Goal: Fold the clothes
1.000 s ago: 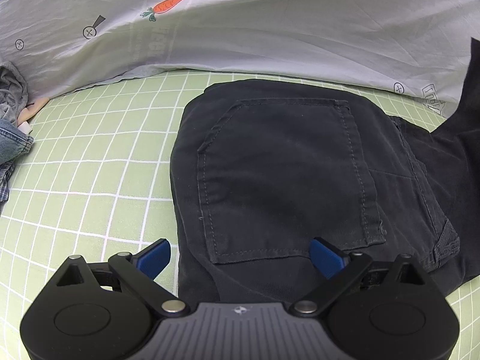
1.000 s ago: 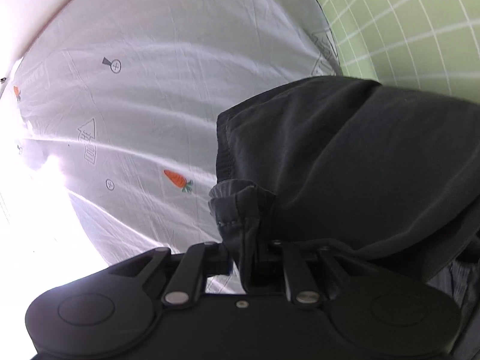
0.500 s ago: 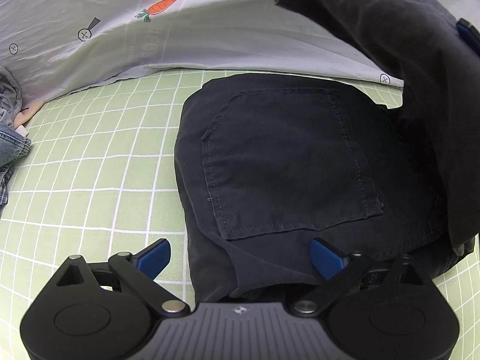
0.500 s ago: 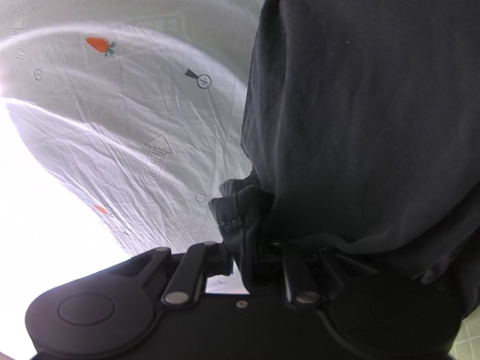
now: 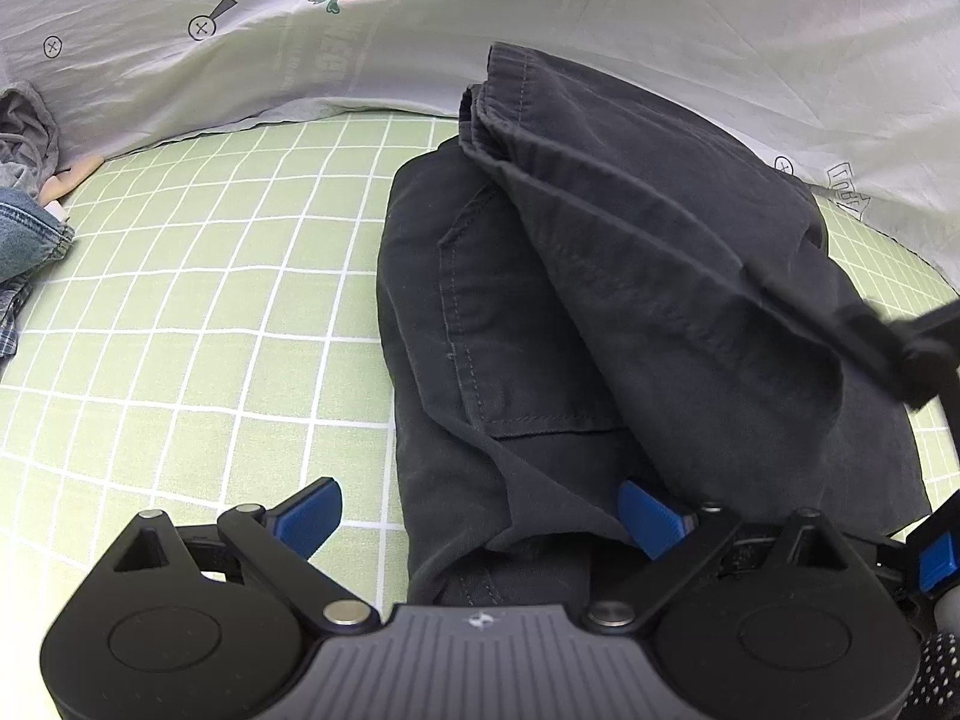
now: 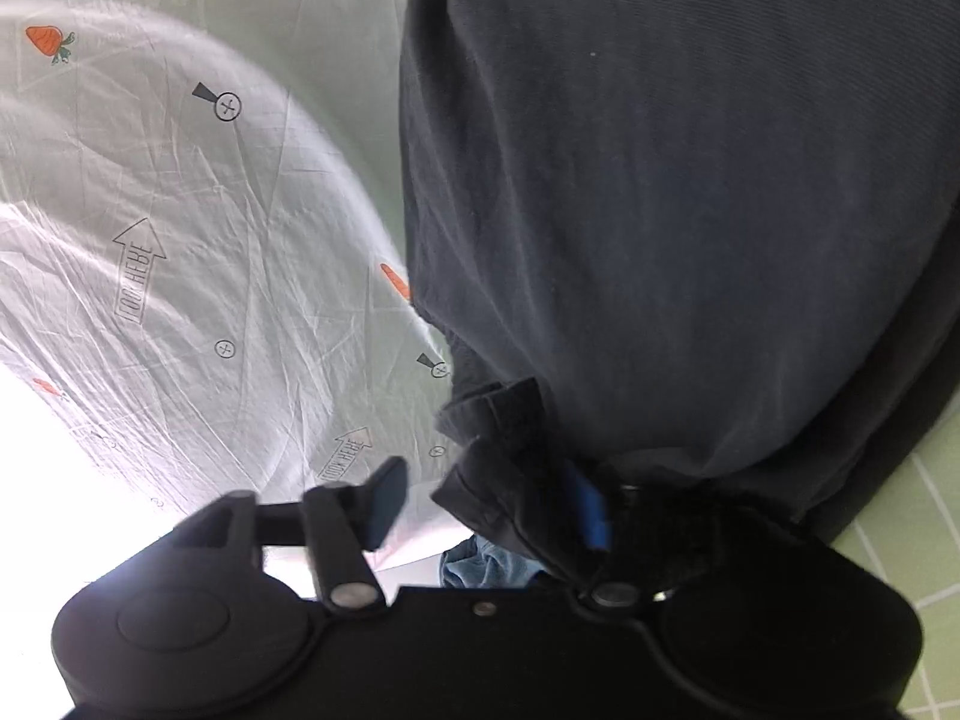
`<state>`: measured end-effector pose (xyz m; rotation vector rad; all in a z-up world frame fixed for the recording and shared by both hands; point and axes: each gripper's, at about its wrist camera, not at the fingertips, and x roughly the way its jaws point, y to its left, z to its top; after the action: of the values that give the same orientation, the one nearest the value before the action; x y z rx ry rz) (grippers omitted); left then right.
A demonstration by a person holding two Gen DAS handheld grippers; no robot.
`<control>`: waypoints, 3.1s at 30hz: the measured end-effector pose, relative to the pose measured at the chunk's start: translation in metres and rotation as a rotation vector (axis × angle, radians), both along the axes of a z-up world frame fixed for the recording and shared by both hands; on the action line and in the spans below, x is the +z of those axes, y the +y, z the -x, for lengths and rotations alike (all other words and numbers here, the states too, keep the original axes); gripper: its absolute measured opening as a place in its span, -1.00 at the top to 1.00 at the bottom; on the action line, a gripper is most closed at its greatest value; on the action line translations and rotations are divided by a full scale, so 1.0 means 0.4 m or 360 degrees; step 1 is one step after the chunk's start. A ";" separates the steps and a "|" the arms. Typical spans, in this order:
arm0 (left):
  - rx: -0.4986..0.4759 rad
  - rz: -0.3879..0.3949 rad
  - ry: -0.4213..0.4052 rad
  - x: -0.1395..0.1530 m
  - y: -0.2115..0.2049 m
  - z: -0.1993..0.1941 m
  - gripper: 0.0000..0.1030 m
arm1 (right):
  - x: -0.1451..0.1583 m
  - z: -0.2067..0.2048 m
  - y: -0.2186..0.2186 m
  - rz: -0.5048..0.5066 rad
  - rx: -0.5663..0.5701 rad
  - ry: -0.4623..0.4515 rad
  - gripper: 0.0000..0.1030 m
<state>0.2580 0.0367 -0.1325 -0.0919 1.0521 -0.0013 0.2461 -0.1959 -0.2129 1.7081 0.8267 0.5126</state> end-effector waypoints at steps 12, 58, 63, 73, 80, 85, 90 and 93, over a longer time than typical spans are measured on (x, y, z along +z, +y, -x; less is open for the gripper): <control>0.0068 0.0022 -0.0059 0.052 0.025 0.044 -0.90 | 0.108 0.019 -0.058 0.0192 -0.0020 -0.0133 -1.00; -0.0075 0.0657 -0.0030 -0.093 0.142 -0.075 -0.70 | 0.125 -0.151 -0.194 0.2028 0.0433 -0.0239 -0.83; -0.0079 0.0642 -0.0078 -0.065 0.106 -0.081 -0.03 | 0.145 -0.118 -0.224 0.1944 0.0324 -0.0247 0.25; -0.0415 0.0434 -0.0369 0.113 -0.160 -0.083 0.41 | 0.269 -0.013 -0.397 0.2036 -0.0053 -0.0285 0.86; -0.0705 0.0532 -0.0411 0.122 -0.517 -0.140 0.42 | 0.322 0.038 -0.713 0.2137 -0.0363 -0.0250 0.86; -0.0866 0.0609 -0.0409 0.088 -0.812 -0.194 0.42 | 0.315 0.014 -0.983 0.2189 -0.0521 -0.0160 0.86; -0.0897 0.0625 -0.0433 0.044 -1.079 -0.253 0.42 | 0.271 -0.067 -1.214 0.2280 -0.0539 -0.0133 0.86; -0.0891 0.0609 -0.0413 0.004 -1.209 -0.303 0.42 | 0.233 -0.139 -1.299 0.2352 -0.0509 -0.0113 0.86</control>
<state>0.3790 -0.4470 -0.1307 -0.1365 0.7787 -0.7057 0.3019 -0.7156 -0.1196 0.4048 0.5677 -0.2744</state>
